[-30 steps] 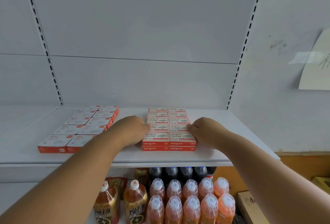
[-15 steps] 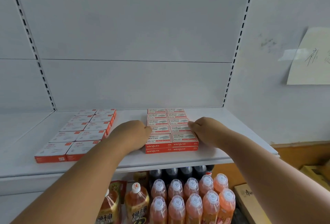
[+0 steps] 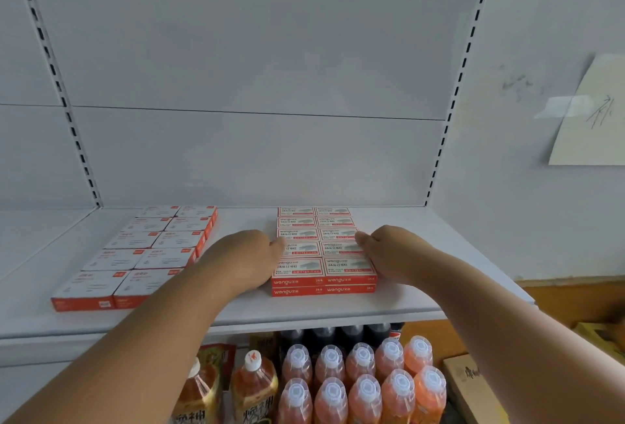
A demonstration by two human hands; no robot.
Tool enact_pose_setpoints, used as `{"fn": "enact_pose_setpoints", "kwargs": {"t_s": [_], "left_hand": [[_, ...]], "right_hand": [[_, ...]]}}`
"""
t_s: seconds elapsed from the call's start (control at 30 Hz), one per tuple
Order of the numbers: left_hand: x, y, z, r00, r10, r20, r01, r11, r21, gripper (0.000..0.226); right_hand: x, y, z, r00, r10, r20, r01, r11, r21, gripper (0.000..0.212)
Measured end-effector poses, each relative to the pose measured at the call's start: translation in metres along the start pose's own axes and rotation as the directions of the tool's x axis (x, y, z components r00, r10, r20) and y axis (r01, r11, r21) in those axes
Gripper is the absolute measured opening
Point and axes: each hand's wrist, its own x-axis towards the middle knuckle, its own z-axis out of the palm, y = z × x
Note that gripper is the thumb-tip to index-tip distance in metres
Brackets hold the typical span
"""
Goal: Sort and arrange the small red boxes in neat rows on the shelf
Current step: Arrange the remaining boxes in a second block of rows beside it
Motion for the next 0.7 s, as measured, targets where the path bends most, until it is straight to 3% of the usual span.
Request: {"fn": "enact_pose_setpoints", "kwargs": {"t_s": [0.17,0.37,0.7], "left_hand": [[0.018,-0.001,-0.009,0.997,-0.08,-0.022,0.08,0.997,-0.021,0.061],[0.036,0.002,-0.007,0.996,-0.054,0.074,0.054,0.999,0.007,0.054],[0.041,0.0,-0.003,0.999,-0.002,0.048,0.0,0.999,0.048,0.053]], "right_hand": [[0.019,0.004,-0.008,0.999,-0.025,-0.033,0.028,0.997,0.066,0.055],[0.03,-0.001,-0.003,0.997,-0.08,0.017,0.08,0.995,-0.055,0.05],[0.032,-0.002,0.0,0.999,-0.042,0.021,0.044,0.997,-0.069,0.05]]}}
